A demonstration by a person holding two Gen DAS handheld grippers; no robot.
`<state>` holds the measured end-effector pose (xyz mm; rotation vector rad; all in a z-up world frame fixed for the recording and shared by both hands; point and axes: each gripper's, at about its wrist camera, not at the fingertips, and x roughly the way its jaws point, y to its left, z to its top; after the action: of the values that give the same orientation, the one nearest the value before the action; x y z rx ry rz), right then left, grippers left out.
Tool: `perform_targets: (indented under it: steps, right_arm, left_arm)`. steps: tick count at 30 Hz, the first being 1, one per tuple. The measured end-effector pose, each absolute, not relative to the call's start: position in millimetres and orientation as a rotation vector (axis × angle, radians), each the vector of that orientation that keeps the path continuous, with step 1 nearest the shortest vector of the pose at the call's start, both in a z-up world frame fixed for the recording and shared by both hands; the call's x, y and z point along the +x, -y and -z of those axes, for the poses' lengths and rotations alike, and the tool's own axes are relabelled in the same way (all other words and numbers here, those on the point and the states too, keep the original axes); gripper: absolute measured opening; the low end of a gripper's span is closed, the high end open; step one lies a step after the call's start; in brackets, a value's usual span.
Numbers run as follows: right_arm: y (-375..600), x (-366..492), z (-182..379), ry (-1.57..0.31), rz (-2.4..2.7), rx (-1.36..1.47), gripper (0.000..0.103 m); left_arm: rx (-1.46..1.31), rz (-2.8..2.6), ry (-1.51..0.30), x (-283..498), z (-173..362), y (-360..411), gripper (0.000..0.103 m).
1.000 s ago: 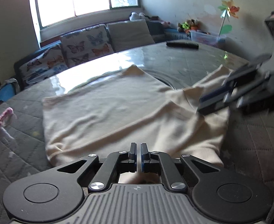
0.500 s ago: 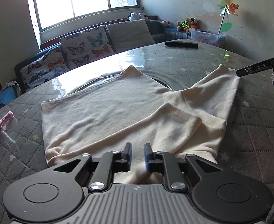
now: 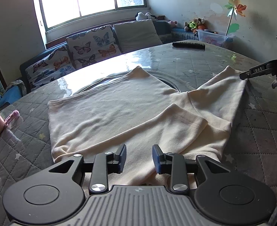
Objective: Fold clothes
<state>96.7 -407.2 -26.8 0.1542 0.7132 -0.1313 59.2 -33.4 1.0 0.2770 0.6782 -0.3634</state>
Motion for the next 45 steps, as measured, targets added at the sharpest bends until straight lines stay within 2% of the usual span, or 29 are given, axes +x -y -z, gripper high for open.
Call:
perform_targets:
  steps: [3, 12, 23, 30, 36, 40, 41, 45]
  right_arm:
    - [410.2, 95.6, 23.0, -0.707, 0.133, 0.171, 0.005]
    - [378.7, 76.3, -38.6, -0.582, -0.016, 0.142, 0.004]
    - [262.0, 84.8, -109.3, -0.501, -0.382, 0.030, 0.004]
    - [172.2, 93.8, -117.4, -0.513, -0.573, -0.076, 0.004]
    - [108.5, 93.1, -99.8, -0.562, -0.708, -0.145, 0.004]
    - [93.9, 91.0, -88.5, -0.608, -0.780, -0.149, 0.006]
    - [94.9, 89.0, -88.6, -0.605, -0.787, -0.150, 0.010]
    - [112.9, 85.6, -88.8, -0.615, -0.760, -0.172, 0.010]
  left_arm:
    - [0.273, 0.353, -0.678, 58.0, -0.7, 31.4, 0.038]
    - [0.245, 0.314, -0.669, 53.6, -2.8, 17.3, 0.043]
    - [0.181, 0.243, -0.644, 37.2, -5.6, -23.1, 0.050]
    - [0.133, 0.195, -0.642, 29.8, -3.2, -51.8, 0.051]
    - [0.111, 0.174, -0.640, 24.7, -1.6, -65.0, 0.051]
    - [0.105, 0.160, -0.638, 22.3, -2.3, -70.4, 0.051]
    - [0.105, 0.157, -0.637, 22.3, -2.9, -71.3, 0.051]
    - [0.102, 0.153, -0.627, 22.8, -7.2, -71.4, 0.051]
